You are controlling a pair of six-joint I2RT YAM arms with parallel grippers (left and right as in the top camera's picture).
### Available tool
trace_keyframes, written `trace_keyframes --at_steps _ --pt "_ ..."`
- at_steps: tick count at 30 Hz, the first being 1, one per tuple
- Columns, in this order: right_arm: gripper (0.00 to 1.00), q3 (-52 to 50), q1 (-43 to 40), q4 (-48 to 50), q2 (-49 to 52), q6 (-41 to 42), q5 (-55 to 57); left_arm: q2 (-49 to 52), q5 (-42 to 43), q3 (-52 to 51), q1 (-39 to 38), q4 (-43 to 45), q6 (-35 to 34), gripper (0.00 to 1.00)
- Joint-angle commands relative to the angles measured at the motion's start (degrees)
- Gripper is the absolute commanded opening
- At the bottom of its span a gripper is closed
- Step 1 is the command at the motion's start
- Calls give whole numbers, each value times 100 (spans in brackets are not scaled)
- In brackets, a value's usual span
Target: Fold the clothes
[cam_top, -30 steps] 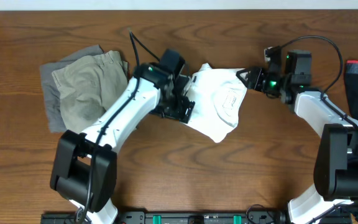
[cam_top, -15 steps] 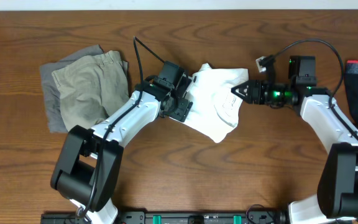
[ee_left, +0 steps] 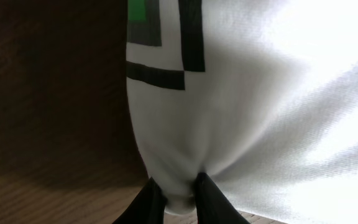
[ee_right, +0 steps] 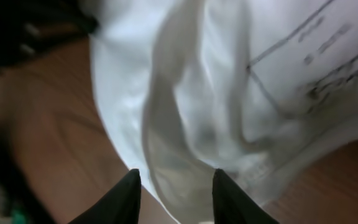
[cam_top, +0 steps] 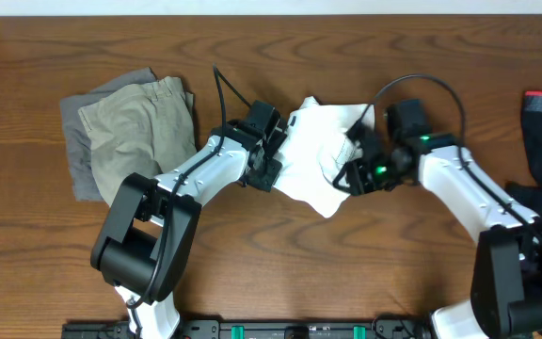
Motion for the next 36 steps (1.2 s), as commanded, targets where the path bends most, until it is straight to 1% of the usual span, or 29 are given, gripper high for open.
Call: trace_keyframes --at_steps 1,2,3,7,8,10,13,19,20,24,28,30,32,34,36 --pt "33 -7 249 -52 -44 -24 951 153 -26 -44 0 -85 17 21" --pt "30 -15 295 -55 -35 -24 942 153 -28 -44 0 -83 17 23" --pt "23 -44 343 -55 -28 -24 927 151 -28 -44 0 -70 17 29" --pt "4 -138 374 -326 -28 48 1139 146 -28 -35 4 -46 17 38" --pt "1 -146 369 -457 -28 122 1276 138 -28 -35 4 -44 17 39" --pt "1 -151 365 -726 -28 264 1534 136 -28 -35 4 -44 17 41" --pt "1 -153 363 -935 -28 306 1554 136 -31 -31 4 -11 17 43" --pt "2 -151 348 -1091 -39 389 1613 107 -28 4 15 22 17 47" --pt "2 -149 343 -1121 -48 402 1611 83 -31 37 22 -39 17 51" --pt "3 -146 234 -988 -330 518 1565 -210 -28 352 61 -566 -7 57" --pt "6 -146 7 -566 -960 520 1228 -734 -24 673 63 -973 -48 66" --pt "16 -146 -122 -238 -1237 715 1102 -1038 -24 706 63 -931 -50 72" --pt "20 -146 -208 94 -1360 1005 1097 -1290 -22 706 63 -728 -50 76" --pt "30 -149 -258 415 -1338 1222 1104 -1394 -24 704 63 -420 -44 78" --pt "36 -149 -282 752 -1193 1403 1196 -1357 -24 695 79 -39 -44 80"
